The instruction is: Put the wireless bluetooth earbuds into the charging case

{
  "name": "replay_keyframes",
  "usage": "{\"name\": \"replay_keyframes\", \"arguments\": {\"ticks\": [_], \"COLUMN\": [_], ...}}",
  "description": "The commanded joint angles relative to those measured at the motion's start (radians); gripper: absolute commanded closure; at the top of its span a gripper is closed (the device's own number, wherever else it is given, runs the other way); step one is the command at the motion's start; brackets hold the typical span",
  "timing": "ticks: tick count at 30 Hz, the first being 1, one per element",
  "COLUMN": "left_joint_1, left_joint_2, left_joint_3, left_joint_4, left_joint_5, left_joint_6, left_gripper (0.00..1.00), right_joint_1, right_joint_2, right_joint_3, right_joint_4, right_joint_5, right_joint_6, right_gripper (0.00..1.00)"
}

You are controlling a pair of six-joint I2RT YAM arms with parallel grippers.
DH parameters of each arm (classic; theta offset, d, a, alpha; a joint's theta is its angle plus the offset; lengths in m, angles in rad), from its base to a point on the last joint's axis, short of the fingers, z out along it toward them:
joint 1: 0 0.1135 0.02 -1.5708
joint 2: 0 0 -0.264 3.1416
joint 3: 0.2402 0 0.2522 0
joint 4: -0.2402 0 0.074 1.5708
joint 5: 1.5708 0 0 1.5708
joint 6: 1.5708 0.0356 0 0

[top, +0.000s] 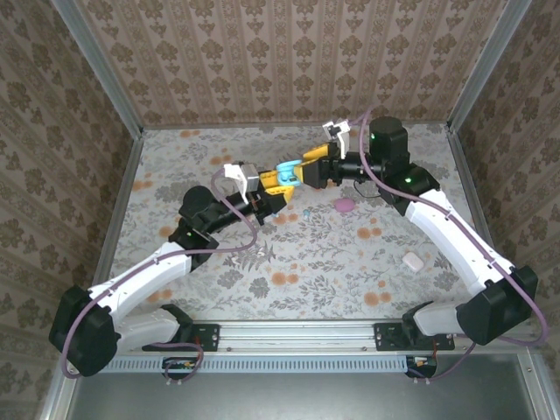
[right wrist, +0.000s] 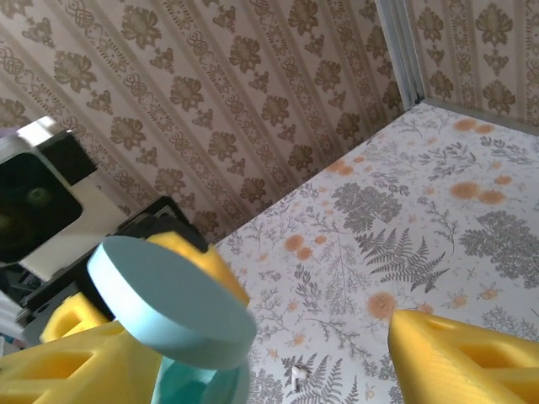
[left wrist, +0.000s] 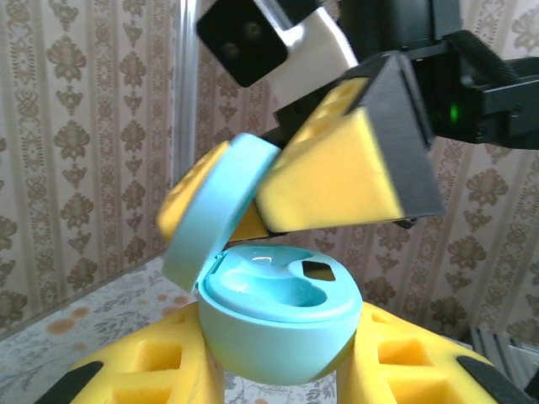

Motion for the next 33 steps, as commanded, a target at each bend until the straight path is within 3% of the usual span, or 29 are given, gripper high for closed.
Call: {"name": "replay_keyframes", "arguments": {"ticks": [1, 5, 13, 20, 26, 30, 33], "left_joint_1": [-0.004, -0.004, -0.003, -0.002, -0.001, 0.005, 0.012], "left_joint_2": [-0.007, -0.008, -0.015, -0.018, -0.031, -0.052, -0.077], "left_joint_3": [0.019, 0.017, 0.008, 0.003, -0.011, -0.030, -0.047], "left_joint_4": [0.030, 0.030, 0.030, 0.034, 0.034, 0.020, 0.011], "left_joint_5": [0.035, 0.030, -0.013, -0.031, -0.060, -0.082, -0.098], "left_joint_6": [0.004, 0.006, 0.014, 0.008, 0.014, 0.030, 0.039], "left_gripper": [0.68, 0.68, 0.68, 0.68, 0.68, 0.68, 0.68], "right_joint_1": [-0.004, -0.005, -0.011, -0.012, -0.047, -0.107, -0.123], "right_joint_2": [0.011, 0.014, 0.010, -0.024, -0.067, -0.075, -0.037], "right_joint_3": [0.028, 0.043, 0.082, 0.033, 0.003, -0.037, -0.036], "right_joint_4": [0.008, -0.017, -0.049, 0.011, 0.001, 0.008, -0.105], "right_joint_5": [0.039, 0.065, -0.032, -0.110, 0.000, 0.073, 0.163], "right_joint_6": [0.023, 0.035, 0.129, 0.101, 0.134, 0.248, 0.263], "right_gripper": [0.27, 0.27, 0.26, 0.25, 0.25, 0.31, 0.39]}}
